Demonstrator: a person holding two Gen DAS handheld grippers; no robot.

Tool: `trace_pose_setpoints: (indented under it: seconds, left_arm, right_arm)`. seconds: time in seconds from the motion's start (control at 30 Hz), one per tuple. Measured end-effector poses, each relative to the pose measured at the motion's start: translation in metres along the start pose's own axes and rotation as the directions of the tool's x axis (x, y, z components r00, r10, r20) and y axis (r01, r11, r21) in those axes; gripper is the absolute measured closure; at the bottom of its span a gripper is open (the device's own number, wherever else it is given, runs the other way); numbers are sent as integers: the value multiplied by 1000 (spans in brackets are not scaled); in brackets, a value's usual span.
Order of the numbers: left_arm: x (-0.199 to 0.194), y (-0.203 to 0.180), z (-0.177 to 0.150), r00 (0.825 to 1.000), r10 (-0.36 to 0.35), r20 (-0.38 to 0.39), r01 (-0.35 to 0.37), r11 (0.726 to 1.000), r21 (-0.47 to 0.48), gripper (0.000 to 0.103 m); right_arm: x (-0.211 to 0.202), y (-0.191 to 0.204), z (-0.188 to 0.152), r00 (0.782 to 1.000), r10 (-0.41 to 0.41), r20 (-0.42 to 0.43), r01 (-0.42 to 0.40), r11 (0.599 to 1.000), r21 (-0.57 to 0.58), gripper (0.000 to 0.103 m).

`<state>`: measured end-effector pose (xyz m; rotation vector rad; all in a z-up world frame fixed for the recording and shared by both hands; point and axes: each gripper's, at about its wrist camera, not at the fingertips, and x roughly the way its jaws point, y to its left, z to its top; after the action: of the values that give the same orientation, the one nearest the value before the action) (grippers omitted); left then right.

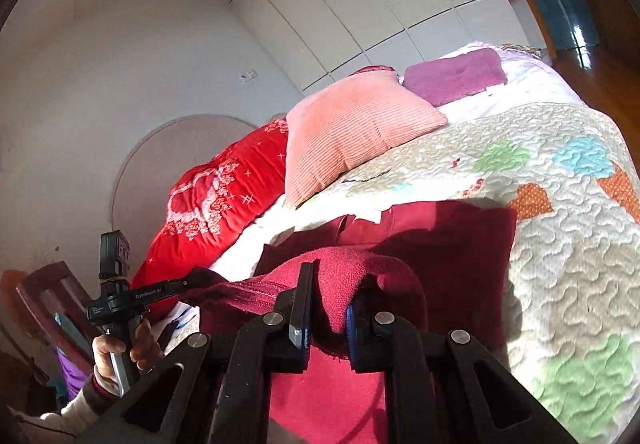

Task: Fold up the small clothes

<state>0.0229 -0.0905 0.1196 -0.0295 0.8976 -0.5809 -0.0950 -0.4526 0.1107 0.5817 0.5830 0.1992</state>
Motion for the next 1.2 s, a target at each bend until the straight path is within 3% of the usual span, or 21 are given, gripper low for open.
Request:
trace_pose_setpoints:
  seconds: [0.1,0.17,0.27,0.33,0.4,0.53,0.67,0.8,0.9,1.0,1.1,1.2]
  left_arm:
    - [35,-1,23,999,18,-30,-19,1000,-5,91]
    - [60,6,32,998,19,-68,-22,999,-48,91]
    - [86,22,38,990,-37,-139,16,989,-145,87]
    - [86,33,41,986,-100,-133,72,976,-203,87]
    - [77,39,46,986,-139,-91,114,964,-240,80]
    - [52,41,58,998,-53,22,56,972,-227,44]
    - [44,40,56,997,-68,41,75,974,-215,43]
    - [66,24,47,998,-52,-26,47,986,-161,43]
    - [91,11,41,996,40,-76,-46,995,-89,43]
    - [124,16,41,980,157,-126,-168,982,-85,43]
    - [150,34,43,971,175,-161,-198,970,-138,43]
    - [160,41,45,971,179,-156,-204,966,-162,41]
  right_arm:
    - [33,-20,16,998,-69,2,69,998,11,91]
    - [60,-44,23,993,-112,-45,116,990,83,89]
    - [72,-64,28,986,-155,-66,164,976,146,72]
    - [55,-62,29,984,-180,9,177,975,133,59]
    - [38,-58,30,974,-212,74,202,972,122,45]
    - [34,-44,30,981,-192,24,192,981,27,45]
    - [52,-22,22,977,-213,-23,210,972,-106,51]
    - [88,-26,25,961,-267,-78,256,958,-128,55]
    - [114,-37,31,932,-345,-110,329,934,-142,55]
    - [140,-58,36,892,-422,-160,407,906,-120,55]
    - [161,-72,37,865,-465,-189,447,885,-130,55]
    - [165,-73,38,857,-481,-182,463,876,-136,55]
